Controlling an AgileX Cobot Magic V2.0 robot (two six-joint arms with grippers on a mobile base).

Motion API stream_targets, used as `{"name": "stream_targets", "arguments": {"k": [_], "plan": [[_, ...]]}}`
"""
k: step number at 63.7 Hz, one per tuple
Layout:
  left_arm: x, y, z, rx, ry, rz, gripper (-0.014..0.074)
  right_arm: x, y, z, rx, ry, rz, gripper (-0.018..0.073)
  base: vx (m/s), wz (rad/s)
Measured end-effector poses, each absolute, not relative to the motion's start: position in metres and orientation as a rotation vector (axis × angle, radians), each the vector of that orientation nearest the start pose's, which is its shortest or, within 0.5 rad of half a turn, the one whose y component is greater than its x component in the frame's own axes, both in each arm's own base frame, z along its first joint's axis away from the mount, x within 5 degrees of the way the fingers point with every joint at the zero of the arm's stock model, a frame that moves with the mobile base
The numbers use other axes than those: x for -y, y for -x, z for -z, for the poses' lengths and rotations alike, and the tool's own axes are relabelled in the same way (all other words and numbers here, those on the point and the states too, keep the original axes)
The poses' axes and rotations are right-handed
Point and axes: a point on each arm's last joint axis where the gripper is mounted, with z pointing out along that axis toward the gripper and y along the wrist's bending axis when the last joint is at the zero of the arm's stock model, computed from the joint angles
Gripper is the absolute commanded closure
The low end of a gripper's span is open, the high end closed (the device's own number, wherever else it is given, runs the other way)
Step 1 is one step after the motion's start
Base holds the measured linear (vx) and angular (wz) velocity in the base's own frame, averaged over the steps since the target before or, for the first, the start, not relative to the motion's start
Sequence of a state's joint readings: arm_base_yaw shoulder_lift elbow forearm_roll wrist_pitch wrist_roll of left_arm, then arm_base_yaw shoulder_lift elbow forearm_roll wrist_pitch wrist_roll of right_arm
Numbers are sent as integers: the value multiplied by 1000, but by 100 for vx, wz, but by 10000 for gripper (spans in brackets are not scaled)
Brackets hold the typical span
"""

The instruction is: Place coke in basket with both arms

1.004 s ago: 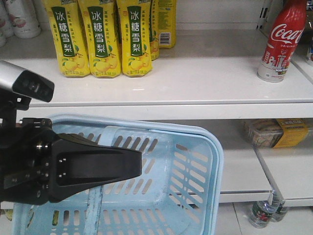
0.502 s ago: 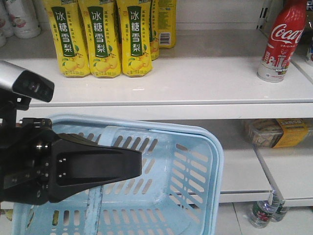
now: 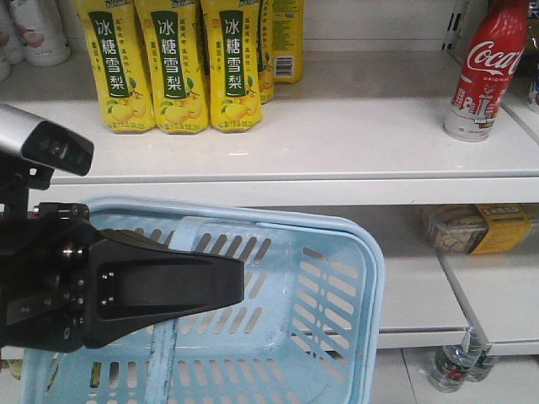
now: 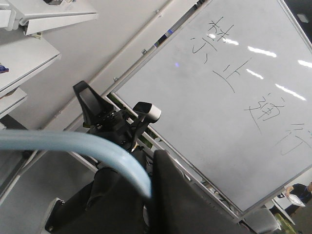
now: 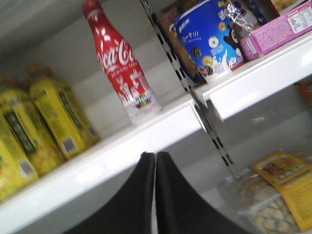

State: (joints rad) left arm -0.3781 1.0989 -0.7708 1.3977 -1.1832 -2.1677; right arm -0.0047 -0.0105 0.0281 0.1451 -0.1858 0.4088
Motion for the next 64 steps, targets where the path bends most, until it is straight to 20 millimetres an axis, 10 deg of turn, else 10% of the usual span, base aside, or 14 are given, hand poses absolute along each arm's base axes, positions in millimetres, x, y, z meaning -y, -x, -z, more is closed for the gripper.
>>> {"name": "stream_targets", "arguments": {"k": [16, 28, 41, 64], "plan": [[148, -148, -359, -1758, -588, 1849, 602, 1, -44, -264, -1215, -352, -469, 519, 0, 0], [148, -148, -359, -1758, -588, 1849, 602, 1, -37, -326, -1250, -242, -309, 252, 0, 0], [148, -148, -359, -1758, -588, 1849, 602, 0, -55, -346, -1250, -185, -253, -24, 0, 0], [148, -148, -359, -1758, -588, 1849, 602, -1, -107, -387, -1326, -100, -155, -21, 0, 0]]}}
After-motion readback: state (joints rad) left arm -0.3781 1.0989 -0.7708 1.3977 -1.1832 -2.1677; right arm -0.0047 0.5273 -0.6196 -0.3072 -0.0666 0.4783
